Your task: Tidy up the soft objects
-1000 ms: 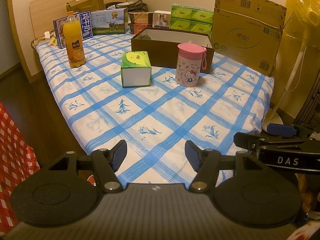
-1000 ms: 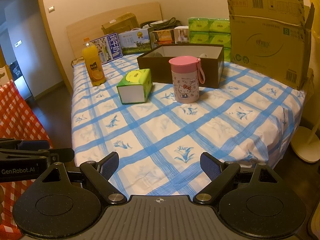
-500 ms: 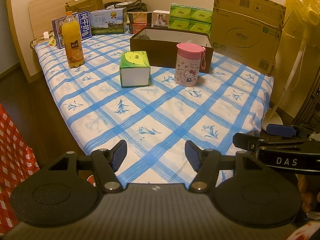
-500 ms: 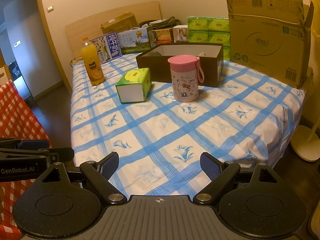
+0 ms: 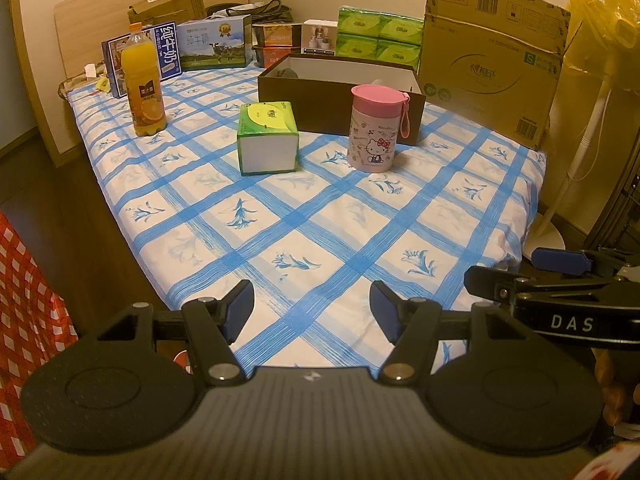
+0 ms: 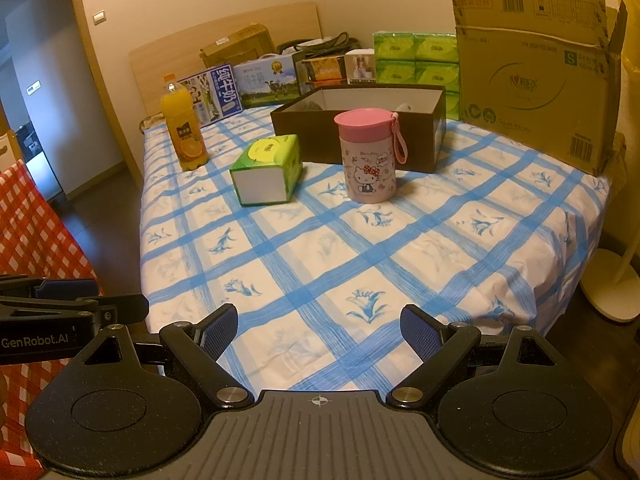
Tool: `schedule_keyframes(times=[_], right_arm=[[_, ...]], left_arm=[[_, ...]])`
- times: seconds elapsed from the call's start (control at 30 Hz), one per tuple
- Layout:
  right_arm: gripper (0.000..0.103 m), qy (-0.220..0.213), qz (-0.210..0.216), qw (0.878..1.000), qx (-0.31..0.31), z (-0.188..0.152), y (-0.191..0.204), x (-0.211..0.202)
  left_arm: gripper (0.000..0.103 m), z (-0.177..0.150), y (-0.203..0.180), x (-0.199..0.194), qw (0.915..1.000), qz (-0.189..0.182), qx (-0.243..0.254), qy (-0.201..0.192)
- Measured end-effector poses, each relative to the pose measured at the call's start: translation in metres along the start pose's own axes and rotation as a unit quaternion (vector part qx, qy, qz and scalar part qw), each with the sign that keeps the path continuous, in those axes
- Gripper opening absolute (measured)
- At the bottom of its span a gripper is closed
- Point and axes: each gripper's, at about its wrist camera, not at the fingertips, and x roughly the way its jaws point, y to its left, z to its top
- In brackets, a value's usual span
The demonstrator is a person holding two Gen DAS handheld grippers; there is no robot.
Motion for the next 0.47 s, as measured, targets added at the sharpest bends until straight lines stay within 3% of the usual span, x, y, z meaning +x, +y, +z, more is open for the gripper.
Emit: schedule_keyframes(times=[0.47], right_arm=[[0.088, 0.005, -0.002, 1.000, 0.003, -0.0064, -0.0070, 0.0065]], left_arm=[[0.064, -0.0001, -0.0008, 0.0026, 1.0000, 0.000, 0.000, 0.002]])
